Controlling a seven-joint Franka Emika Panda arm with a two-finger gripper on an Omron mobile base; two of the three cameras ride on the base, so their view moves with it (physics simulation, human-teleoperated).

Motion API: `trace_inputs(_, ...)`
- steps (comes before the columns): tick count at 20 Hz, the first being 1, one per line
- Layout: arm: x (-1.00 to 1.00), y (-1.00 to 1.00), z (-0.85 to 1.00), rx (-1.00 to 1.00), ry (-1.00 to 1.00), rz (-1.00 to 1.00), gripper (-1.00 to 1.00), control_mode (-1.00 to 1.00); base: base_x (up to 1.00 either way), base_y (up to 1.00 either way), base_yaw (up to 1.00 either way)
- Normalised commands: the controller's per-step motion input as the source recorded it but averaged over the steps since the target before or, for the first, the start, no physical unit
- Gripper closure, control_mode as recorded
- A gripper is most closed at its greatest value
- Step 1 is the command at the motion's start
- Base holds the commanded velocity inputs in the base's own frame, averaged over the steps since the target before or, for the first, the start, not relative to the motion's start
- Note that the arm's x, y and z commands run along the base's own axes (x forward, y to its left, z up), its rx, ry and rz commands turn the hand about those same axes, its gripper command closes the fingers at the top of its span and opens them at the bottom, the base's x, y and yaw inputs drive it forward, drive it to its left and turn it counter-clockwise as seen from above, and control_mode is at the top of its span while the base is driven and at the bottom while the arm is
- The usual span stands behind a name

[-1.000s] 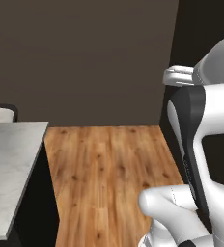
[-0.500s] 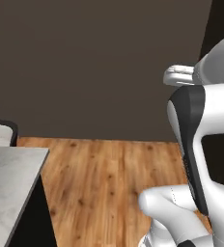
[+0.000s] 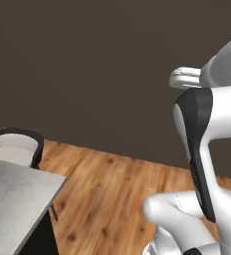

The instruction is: There is a bowl on the dining counter. Grab a lemon wedge from the fridge and place it in the bowl. Then get the liquor bottle and glass cup from the cabinet and place them next to the bowl.

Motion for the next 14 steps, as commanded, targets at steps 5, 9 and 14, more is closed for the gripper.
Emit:
trace_inputs(5, 0.00, 0.00, 0.00, 0.00, 0.00, 0.00, 1.00, 1.00, 1.00, 0.00, 0.49)
trace_inputs(9, 0.00, 0.00, 0.00, 0.00, 0.00, 0.00, 1.00, 1.00, 1.00, 0.00, 0.49)
trace_inputs(14, 0.00, 0.00, 0.00, 0.00, 0.00, 0.00, 1.00, 1.00, 1.00, -0.08, 0.50)
